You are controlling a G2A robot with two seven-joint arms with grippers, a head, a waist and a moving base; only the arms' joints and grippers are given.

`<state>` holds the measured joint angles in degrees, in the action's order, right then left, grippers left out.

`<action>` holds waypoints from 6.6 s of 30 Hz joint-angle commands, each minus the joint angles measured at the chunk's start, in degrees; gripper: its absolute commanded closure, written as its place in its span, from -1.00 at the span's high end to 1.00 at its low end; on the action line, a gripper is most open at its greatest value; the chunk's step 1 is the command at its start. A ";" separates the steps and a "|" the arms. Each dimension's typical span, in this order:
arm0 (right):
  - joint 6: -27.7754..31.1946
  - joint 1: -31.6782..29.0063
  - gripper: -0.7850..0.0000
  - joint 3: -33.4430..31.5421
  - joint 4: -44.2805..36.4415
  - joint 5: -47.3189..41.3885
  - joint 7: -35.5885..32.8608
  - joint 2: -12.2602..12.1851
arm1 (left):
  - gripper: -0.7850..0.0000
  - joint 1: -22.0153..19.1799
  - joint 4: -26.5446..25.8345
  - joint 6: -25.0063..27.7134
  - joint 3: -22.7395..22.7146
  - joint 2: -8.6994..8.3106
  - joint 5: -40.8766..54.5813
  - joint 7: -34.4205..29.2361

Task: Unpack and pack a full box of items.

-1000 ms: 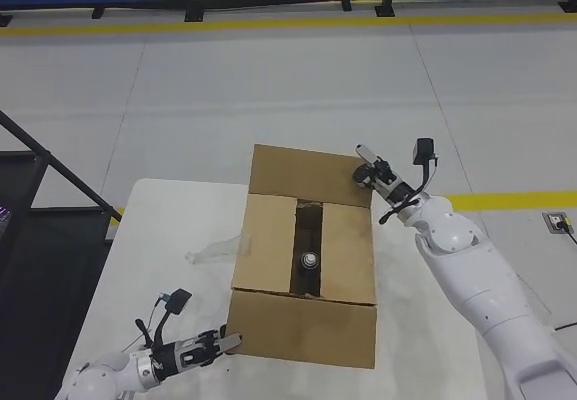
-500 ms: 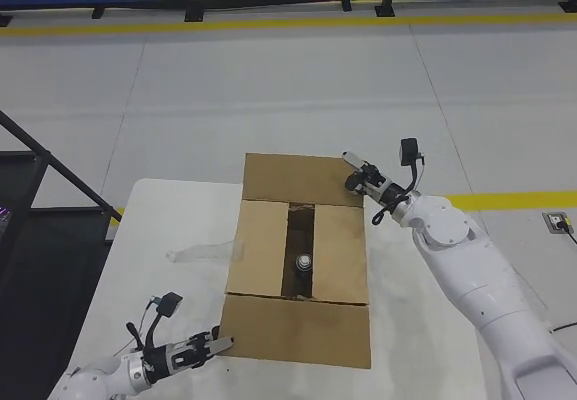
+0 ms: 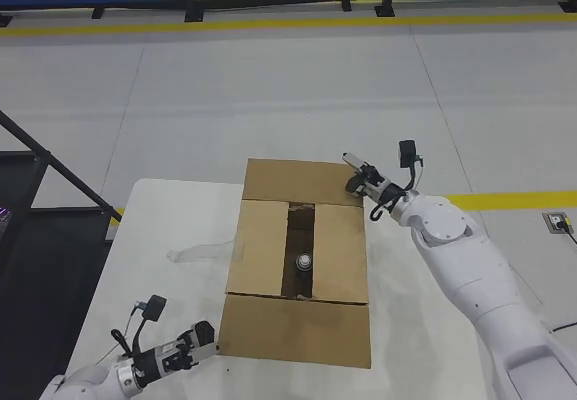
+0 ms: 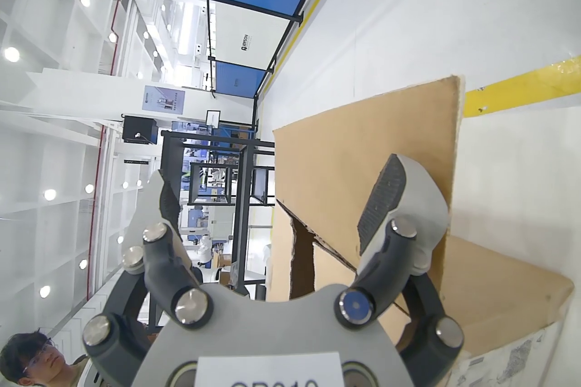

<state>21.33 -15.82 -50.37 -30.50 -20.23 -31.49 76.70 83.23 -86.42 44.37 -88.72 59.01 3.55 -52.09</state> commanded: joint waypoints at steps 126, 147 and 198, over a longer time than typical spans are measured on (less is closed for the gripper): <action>11.11 5.70 1.00 6.79 5.79 -3.50 -24.48 18.29 | 1.00 1.10 -13.84 -52.85 16.26 9.12 -69.60 80.42; 23.76 1.31 1.00 -1.13 1.17 2.44 -19.52 12.59 | 1.00 2.20 -9.38 -58.97 9.07 9.76 -70.01 69.56; 24.42 -39.19 1.00 -27.27 -63.58 40.05 -8.30 -0.46 | 1.00 6.94 -33.73 -43.91 12.75 11.85 -66.57 53.66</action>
<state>45.36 -53.30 -76.87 -92.10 18.42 -40.00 76.45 92.35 -120.87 -1.12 -77.37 70.76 -64.94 6.05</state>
